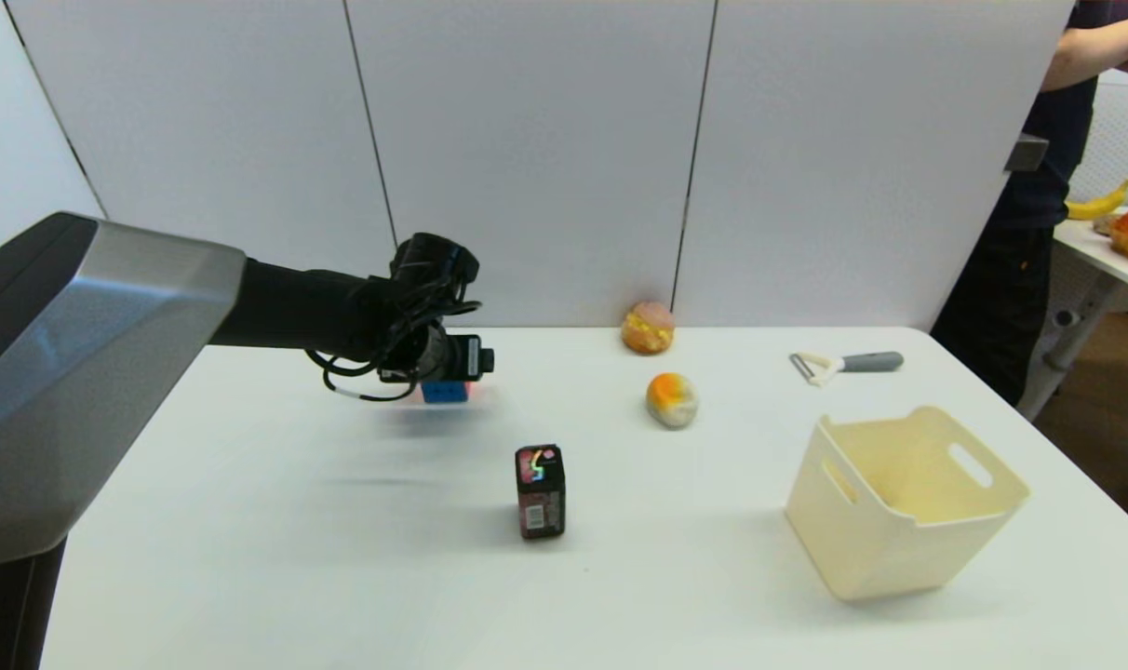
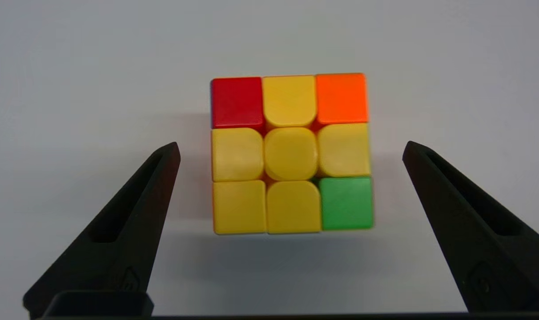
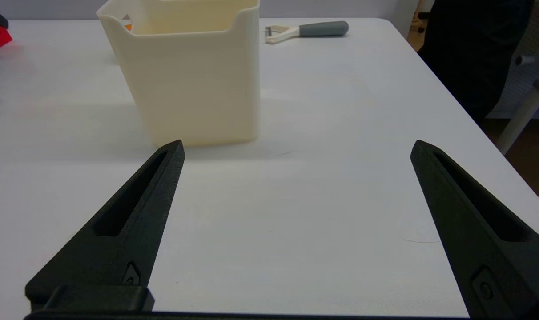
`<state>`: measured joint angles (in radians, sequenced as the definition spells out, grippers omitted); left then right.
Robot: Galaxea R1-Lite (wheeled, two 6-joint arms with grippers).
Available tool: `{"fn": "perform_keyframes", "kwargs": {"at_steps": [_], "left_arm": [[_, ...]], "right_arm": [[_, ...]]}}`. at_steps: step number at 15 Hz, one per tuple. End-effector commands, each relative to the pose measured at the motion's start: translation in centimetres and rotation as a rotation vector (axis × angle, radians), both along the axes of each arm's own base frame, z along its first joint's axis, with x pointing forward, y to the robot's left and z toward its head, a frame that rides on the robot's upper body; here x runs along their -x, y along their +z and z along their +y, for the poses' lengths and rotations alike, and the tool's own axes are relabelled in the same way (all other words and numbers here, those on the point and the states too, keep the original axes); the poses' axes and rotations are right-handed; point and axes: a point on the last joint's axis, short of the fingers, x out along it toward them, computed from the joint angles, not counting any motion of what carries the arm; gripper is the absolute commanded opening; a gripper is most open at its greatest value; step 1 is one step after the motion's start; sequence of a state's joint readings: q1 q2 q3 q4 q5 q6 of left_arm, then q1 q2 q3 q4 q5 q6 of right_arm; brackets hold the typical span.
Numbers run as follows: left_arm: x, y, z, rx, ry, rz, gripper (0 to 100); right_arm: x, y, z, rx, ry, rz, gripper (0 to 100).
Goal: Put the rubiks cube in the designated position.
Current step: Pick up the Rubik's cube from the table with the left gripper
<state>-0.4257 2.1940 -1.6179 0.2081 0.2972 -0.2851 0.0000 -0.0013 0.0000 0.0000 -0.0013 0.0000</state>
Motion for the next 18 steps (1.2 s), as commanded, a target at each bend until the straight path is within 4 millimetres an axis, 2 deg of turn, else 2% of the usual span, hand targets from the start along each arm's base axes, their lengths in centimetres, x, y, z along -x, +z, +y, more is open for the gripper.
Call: {"fn": "perform_keyframes", "kwargs": {"at_steps": [1,14,15,18], "left_arm": [[-0.54,-0.73,0.32,-0.003,0.016,0.01,100],[-0.92,-0.76,0.56,0.014,0.022,0.007,100],[-0.91,-0.82,0.57,0.017,0.026,0.007,0],[-0.98,-0.69,0.54,0.023,0.028,-0.002,0]], "right_arm": [[-0.01,0.0,0.0,0.0,0.0,0.001,100],[-0.01,0.0,0.0,0.0,0.0,0.001,100],[-0.01,0.0,0.0,0.0,0.0,0.001,100],[-0.01,0.0,0.0,0.0,0.0,0.001,100]]}}
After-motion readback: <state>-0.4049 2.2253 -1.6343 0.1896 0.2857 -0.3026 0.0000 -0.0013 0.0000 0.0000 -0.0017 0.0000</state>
